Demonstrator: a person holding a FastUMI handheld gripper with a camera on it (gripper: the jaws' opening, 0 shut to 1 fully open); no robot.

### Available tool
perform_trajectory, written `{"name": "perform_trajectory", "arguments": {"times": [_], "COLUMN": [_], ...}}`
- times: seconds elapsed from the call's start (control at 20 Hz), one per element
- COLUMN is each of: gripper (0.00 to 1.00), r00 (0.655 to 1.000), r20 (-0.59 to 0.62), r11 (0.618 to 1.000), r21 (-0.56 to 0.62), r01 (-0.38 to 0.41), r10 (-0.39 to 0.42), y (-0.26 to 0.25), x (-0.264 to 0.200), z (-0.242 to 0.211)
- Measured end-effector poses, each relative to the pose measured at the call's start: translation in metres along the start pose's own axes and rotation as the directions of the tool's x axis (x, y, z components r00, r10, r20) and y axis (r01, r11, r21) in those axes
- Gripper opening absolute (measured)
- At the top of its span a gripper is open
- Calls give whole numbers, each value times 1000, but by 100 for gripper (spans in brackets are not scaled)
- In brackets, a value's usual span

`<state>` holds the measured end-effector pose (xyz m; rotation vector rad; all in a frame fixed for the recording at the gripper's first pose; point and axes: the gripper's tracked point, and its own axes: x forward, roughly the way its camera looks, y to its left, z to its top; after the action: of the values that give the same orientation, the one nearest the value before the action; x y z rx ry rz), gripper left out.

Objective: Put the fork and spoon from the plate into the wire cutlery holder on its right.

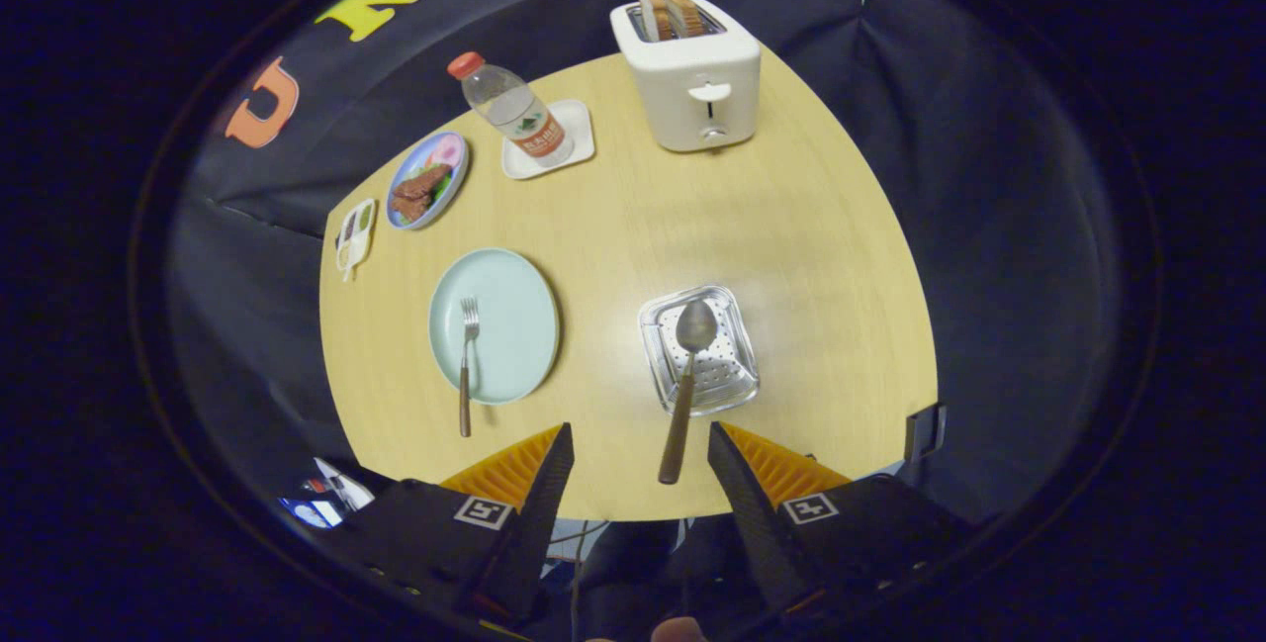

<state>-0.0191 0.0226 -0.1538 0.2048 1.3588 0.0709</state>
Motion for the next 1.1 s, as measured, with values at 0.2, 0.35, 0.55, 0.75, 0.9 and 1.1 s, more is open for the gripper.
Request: {"name": "perform_trajectory", "arguments": {"times": [0.2, 0.35, 0.55, 0.75, 0.9, 1.1], "gripper": [83, 83, 86, 86, 86, 86], "r00": [1000, 1000, 998, 996, 994, 991], "r20": [18, -2, -50, -90, -112, -120], "r11": [999, 996, 991, 987, 991, 993], "r21": [-37, -82, -128, -159, -132, -110], "r01": [-15, -23, -33, -19, -2, 45], "r10": [15, 23, 27, 5, -13, -58], "y": [48, 92, 149, 186, 201, 211], "x": [14, 34, 69, 108, 140, 170], "z": [-12, -34, -69, -92, -100, -104]}}
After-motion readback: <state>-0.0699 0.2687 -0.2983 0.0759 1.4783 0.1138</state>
